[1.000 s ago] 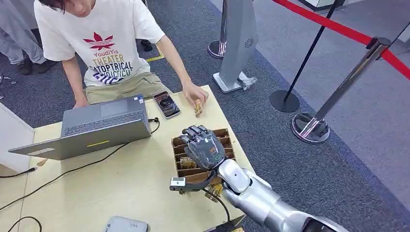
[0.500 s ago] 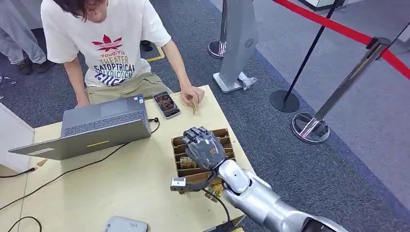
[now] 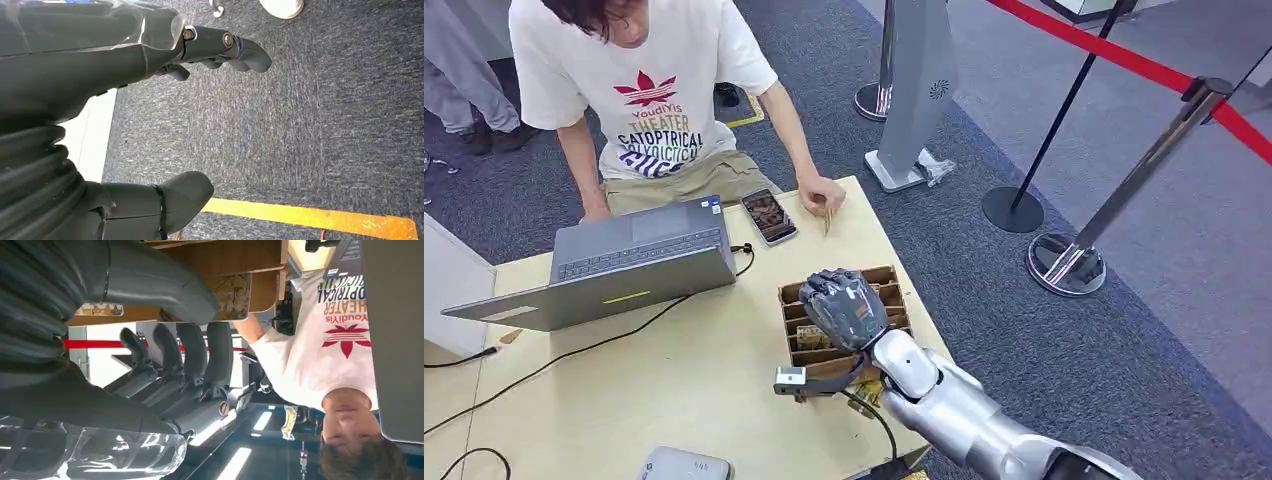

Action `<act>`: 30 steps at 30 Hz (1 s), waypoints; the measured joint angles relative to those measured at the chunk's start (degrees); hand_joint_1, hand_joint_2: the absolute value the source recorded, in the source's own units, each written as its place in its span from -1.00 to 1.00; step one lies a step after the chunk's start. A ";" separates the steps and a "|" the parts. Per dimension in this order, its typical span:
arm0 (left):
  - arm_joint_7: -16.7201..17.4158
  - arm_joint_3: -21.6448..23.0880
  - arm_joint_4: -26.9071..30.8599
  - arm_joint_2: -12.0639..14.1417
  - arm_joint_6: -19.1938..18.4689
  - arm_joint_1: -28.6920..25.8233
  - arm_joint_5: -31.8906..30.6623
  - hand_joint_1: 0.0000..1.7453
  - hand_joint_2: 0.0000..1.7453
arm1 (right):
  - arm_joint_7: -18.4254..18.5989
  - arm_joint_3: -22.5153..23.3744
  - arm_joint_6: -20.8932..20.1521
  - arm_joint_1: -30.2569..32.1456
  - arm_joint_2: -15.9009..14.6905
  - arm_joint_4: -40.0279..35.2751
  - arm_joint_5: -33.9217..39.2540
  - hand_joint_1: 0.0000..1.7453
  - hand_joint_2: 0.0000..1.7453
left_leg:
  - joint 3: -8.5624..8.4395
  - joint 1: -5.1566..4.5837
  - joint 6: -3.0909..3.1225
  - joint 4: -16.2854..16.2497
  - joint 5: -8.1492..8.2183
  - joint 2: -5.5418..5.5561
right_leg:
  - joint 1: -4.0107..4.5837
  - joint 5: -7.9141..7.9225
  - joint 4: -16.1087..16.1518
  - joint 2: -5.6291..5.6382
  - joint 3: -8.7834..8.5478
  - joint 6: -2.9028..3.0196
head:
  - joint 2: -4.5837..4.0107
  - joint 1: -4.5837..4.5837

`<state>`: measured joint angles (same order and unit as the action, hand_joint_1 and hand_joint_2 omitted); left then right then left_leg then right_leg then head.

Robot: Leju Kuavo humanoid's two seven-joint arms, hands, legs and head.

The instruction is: Pass the card to the sensor for recognition and then transmit it.

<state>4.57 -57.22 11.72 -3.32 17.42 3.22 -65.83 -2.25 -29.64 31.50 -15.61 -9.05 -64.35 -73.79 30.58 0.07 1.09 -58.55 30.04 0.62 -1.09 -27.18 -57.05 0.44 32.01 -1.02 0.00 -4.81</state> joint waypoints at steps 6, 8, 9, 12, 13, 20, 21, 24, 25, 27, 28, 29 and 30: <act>0.00 0.00 0.11 -0.02 0.00 0.00 -0.15 -1.00 1.00 | -0.22 0.00 0.09 -0.26 0.02 0.20 0.13 0.74 1.00 | 0.00 0.00 0.00 0.00 0.00 0.00 | 0.00 0.00 0.00 0.00 0.00 0.00 | 0.00 0.00; 0.00 -0.04 0.11 -0.02 0.00 0.00 -0.15 -1.00 1.00 | -0.24 0.00 0.09 -0.43 0.06 0.26 0.59 0.72 1.00 | 0.00 0.00 0.00 0.00 0.00 0.00 | 0.00 0.00 0.00 0.00 0.00 0.00 | 0.00 0.00; 0.00 -0.07 0.11 -0.02 0.00 0.00 -0.15 -1.00 1.00 | -0.33 0.00 0.09 -0.54 0.09 0.35 0.78 0.72 1.00 | 0.00 0.00 0.00 0.00 0.00 0.00 | 0.00 0.00 0.00 0.00 0.00 0.00 | 0.00 0.00; 0.00 -0.15 0.11 -0.02 -0.02 0.00 -0.15 -1.00 1.00 | -0.85 0.00 0.07 -1.01 0.24 0.59 1.61 0.74 1.00 | 0.00 0.00 0.00 0.00 0.00 0.00 | 0.00 0.00 0.00 0.01 0.00 0.00 | 0.00 0.00; 0.00 -0.22 0.11 -0.02 -0.02 0.00 -0.15 -1.00 1.00 | -1.03 0.00 0.02 -1.15 0.28 0.59 1.94 0.74 1.00 | 0.00 0.00 0.00 0.00 0.00 0.00 | 0.00 0.00 0.00 0.01 0.00 0.00 | 0.00 0.02; -0.07 -0.44 0.13 -0.02 -0.20 0.01 -0.72 -1.00 1.00 | -2.54 0.00 -1.79 -2.69 0.74 -1.49 4.35 0.76 1.00 | 0.00 0.00 0.00 0.00 -0.01 0.00 | 0.00 0.01 -0.01 0.00 0.00 0.00 | 0.00 0.00; -0.09 -0.46 0.13 -0.02 -0.24 0.02 -0.81 -1.00 1.00 | -2.75 -0.02 -2.38 -2.93 0.87 -2.18 4.89 0.76 1.00 | 0.00 0.00 0.00 0.00 -0.01 0.00 | 0.00 0.01 -0.01 0.01 0.00 0.01 | 0.00 0.00; -0.09 -0.48 0.13 -0.02 -0.46 0.02 -1.09 -1.00 1.00 | -3.52 -0.02 -4.56 -3.85 0.90 -4.23 6.88 0.74 1.00 | 0.00 0.00 0.01 0.00 -0.01 0.00 | 0.00 0.01 -0.02 0.01 0.00 0.01 | 0.00 0.00; -0.09 -0.48 0.11 -0.02 -0.48 0.02 -1.16 -1.00 1.00 | -3.78 0.00 -5.18 -4.23 0.92 -4.85 7.43 0.74 1.00 | 0.00 0.00 0.01 0.00 -0.01 0.00 | 0.00 0.01 -0.02 0.01 0.00 0.01 | 0.00 0.00; -0.09 -0.48 0.13 -0.02 -0.50 0.03 -1.29 -1.00 1.00 | -4.28 0.00 -6.44 -5.07 0.92 -6.07 8.61 0.76 1.00 | 0.00 0.00 0.01 0.00 -0.01 -0.01 | 0.00 0.01 -0.02 0.01 0.00 0.01 | 0.00 0.00; -0.09 -0.48 0.13 -0.02 -0.55 0.03 -1.42 -1.00 1.00 | -4.52 0.00 -6.99 -5.50 0.92 -6.53 9.31 0.72 1.00 | 0.00 0.00 0.01 0.00 -0.01 -0.01 | 0.00 0.01 -0.02 0.01 0.00 0.00 | 0.00 0.00; -0.09 -0.48 0.13 -0.02 -0.57 0.03 -1.57 -1.00 1.00 | -4.70 0.00 -7.52 -5.94 0.92 -6.95 10.06 0.74 1.00 | 0.00 0.00 0.01 0.00 -0.02 -0.01 | 0.00 0.01 -0.02 0.01 0.00 0.00 | 0.00 0.02; -0.09 -0.48 0.13 -0.02 -0.57 0.04 -1.70 -1.00 1.00 | -5.18 0.00 -8.32 -6.42 0.92 -7.41 11.29 0.74 1.00 | 0.00 0.00 0.01 0.00 -0.02 -0.01 | 0.00 0.01 -0.02 0.01 0.00 0.00 | 0.00 0.02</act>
<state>4.48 -57.70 11.85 -3.34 16.85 3.26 -67.54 -7.43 -29.64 23.17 -22.03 -8.13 -71.75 -62.50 30.58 0.07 1.11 -58.56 30.02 0.61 -1.09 -27.17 -57.07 0.45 32.01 -1.01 0.00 -4.79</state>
